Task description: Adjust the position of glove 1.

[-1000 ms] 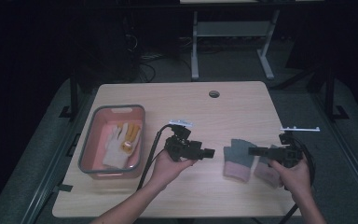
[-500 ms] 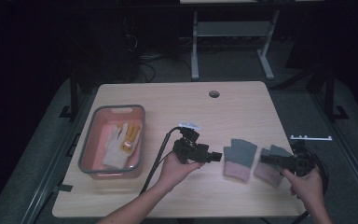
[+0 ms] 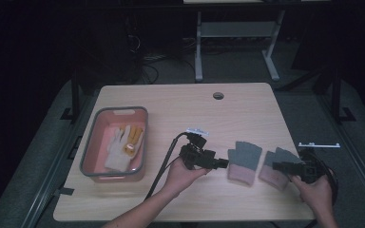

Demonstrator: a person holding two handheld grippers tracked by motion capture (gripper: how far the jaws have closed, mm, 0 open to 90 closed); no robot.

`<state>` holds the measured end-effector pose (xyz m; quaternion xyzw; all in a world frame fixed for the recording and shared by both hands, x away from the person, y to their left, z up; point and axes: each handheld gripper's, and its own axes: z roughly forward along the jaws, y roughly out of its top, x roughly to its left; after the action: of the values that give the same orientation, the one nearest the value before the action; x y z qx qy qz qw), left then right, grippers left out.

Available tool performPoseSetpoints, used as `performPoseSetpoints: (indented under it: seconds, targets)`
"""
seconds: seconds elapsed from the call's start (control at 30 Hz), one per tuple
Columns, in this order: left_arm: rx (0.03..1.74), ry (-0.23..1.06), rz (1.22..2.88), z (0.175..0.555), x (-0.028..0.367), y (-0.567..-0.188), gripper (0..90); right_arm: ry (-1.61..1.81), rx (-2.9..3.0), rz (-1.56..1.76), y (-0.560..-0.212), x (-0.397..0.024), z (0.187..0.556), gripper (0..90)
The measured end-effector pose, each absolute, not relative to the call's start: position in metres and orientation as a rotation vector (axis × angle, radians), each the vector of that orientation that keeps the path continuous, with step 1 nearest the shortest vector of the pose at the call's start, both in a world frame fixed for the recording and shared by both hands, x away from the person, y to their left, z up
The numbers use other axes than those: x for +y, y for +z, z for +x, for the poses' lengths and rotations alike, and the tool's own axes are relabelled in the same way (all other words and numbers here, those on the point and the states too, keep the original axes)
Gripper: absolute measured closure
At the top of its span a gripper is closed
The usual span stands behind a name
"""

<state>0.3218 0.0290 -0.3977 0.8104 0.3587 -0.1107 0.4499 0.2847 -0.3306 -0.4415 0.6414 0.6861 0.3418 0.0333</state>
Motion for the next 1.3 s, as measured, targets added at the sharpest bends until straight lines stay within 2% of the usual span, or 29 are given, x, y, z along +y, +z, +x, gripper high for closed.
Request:
performPoseSetpoints:
  seconds: [0.43,0.57,0.93,1.3]
  targets:
    - [0.895,-0.287,2.016,0.321,0.023,-0.404,28.3,0.855,2.143,1.919,-0.451,-0.324,0.285,50.3]
    - [0.891,-0.296,2.013,0.32,0.021,-0.405,28.4,0.769,2.161,1.86,-0.451,-0.315,0.286,53.5]
    - [0.885,-0.304,2.013,0.316,0.019,-0.406,28.4,0.816,2.163,1.917,-0.452,-0.319,0.288,74.5]
    - [0.908,-0.306,1.997,0.318,0.027,-0.405,28.4,0.841,2.153,1.959,-0.447,-0.322,0.29,81.5]
